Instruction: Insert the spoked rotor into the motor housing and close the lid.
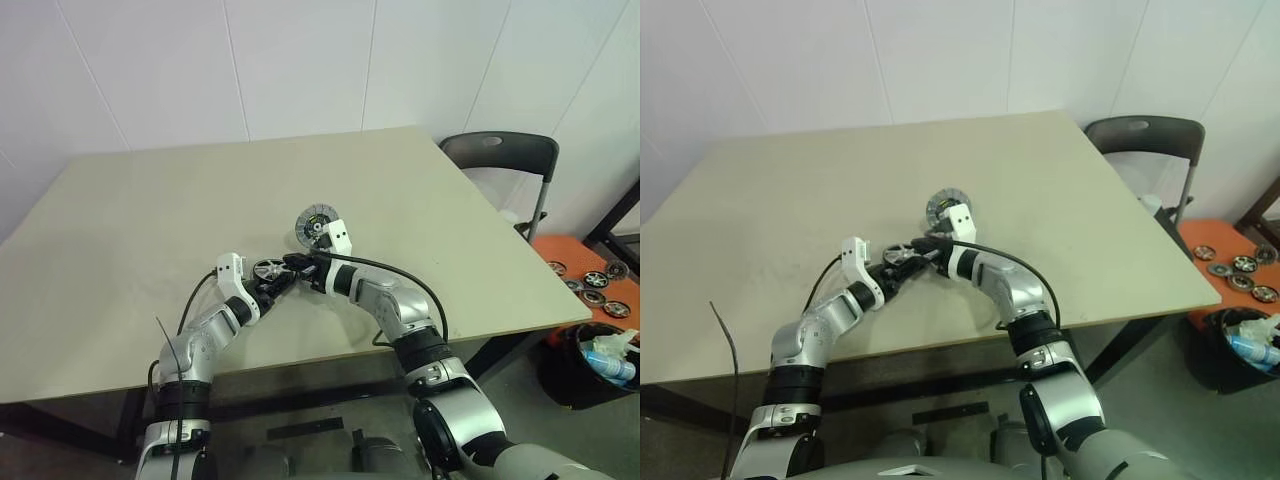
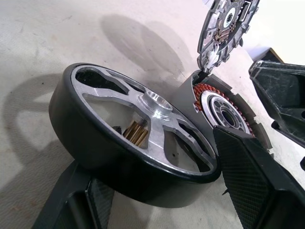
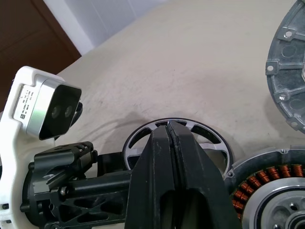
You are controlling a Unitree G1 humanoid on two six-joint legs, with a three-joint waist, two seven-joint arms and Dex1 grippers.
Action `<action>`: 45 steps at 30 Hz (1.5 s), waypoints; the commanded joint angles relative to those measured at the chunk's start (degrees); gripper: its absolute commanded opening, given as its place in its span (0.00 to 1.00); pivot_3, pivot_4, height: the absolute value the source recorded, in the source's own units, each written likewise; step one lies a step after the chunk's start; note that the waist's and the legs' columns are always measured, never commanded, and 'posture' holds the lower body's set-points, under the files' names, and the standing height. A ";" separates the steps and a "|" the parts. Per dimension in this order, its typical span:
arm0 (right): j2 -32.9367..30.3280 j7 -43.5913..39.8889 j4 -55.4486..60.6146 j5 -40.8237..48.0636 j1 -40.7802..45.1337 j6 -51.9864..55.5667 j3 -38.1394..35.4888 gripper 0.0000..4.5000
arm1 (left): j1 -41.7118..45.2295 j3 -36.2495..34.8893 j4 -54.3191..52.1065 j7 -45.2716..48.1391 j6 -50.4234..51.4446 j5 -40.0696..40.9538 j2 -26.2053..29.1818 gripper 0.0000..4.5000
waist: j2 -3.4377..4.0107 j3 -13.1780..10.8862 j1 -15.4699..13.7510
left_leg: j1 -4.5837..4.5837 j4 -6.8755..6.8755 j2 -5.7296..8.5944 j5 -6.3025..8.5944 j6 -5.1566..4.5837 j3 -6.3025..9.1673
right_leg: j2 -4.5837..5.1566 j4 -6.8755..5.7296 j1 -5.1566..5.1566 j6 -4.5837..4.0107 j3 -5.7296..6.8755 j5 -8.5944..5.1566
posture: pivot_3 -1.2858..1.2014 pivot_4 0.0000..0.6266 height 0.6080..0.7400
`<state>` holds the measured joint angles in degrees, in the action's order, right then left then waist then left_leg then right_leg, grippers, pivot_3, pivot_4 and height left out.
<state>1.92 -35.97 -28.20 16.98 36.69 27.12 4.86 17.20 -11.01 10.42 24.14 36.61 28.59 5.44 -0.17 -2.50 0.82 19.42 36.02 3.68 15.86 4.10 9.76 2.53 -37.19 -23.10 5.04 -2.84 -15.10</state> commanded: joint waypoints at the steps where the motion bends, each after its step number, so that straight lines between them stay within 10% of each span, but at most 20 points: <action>1: 0.78 0.32 2.54 0.38 0.70 -0.59 -0.26 0.00 | 0.74 0.62 -0.77 0.30 -0.80 0.14 0.00 0.72 | 0.00 0.00 0.00 | 0.00 0.01 0.00 0.00 0.00 0.00 | 0.00 0.00 0.00 0.00 0.00 0.00 | 0.52 0.00 1.00; 13: 0.60 0.17 3.50 2.45 1.61 -2.46 -3.30 0.00 | 0.22 0.17 -1.39 -0.05 -0.96 0.06 0.89 0.72 | 0.00 0.00 -0.01 | 0.01 0.01 0.00 0.00 0.00 0.00 | 0.01 0.00 0.00 0.01 0.00 0.01 | 0.52 0.00 1.00; 26: -17.63 -15.14 8.43 7.67 -1.68 7.96 -5.55 0.00 | -0.88 0.08 -3.84 -0.40 0.21 0.73 1.58 0.72 | 0.00 -0.01 0.25 | 0.03 -0.03 -0.04 0.03 -0.06 -0.05 | -0.02 0.07 -0.01 0.02 0.00 0.00 | 0.52 0.00 1.00; 36: -15.37 -11.82 11.35 6.79 -4.43 7.83 -4.53 0.00 | 1.71 -1.63 -0.80 -2.41 -1.80 0.40 1.31 0.72 | -0.03 -0.02 0.02 | 0.04 0.04 -0.08 0.03 -0.06 -0.08 | -0.03 0.07 0.01 0.03 -0.01 0.00 | 0.52 0.00 1.00; 45: -15.52 -11.02 10.81 6.73 -4.35 7.69 -4.37 0.00 | 2.10 -3.37 -0.75 -3.13 -1.35 2.42 1.29 0.31 | -0.04 -0.03 0.08 | 0.03 0.04 -0.07 0.03 -0.06 -0.08 | -0.03 0.08 0.01 0.03 -0.01 0.01 | 0.52 0.00 1.00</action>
<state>-13.65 -47.03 -19.24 23.31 31.31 35.29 0.91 18.58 -13.06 11.03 21.46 35.61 30.40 6.39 -0.21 -2.53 0.90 19.46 36.06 3.60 15.89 4.04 9.68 2.49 -37.12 -23.09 5.07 -2.85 -15.09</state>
